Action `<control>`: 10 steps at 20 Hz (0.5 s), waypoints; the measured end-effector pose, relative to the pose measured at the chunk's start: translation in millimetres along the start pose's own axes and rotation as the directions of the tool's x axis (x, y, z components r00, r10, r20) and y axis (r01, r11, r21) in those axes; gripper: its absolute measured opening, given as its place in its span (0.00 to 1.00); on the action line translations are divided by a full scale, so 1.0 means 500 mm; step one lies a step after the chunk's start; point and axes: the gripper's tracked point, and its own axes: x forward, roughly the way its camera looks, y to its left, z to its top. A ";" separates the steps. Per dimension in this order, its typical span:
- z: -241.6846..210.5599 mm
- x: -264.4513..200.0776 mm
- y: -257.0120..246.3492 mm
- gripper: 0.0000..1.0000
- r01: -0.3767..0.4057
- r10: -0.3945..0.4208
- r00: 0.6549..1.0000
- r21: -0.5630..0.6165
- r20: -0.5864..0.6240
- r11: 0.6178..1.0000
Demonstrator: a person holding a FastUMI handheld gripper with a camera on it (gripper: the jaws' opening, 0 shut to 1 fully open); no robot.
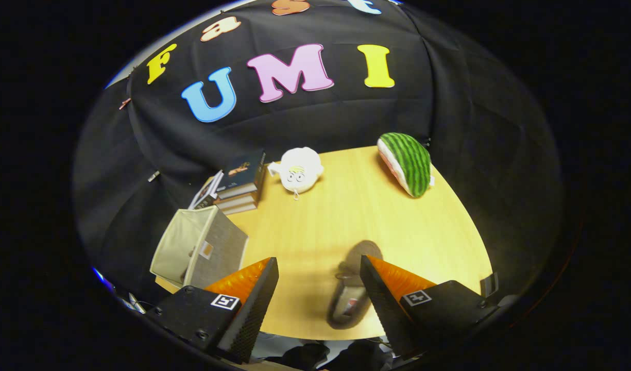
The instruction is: Open the storage box then place both shoes into the box .Put the left shoe in first, then the right shoe, with the right side of both shoes facing outward in a uniform manner.
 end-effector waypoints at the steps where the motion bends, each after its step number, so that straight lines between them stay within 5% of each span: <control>1: -0.022 0.003 -0.023 0.98 0.014 -0.014 1.000 0.003 -0.020 1.000; 10: -0.212 0.083 -0.140 0.99 0.097 -0.093 0.977 0.012 -0.191 0.995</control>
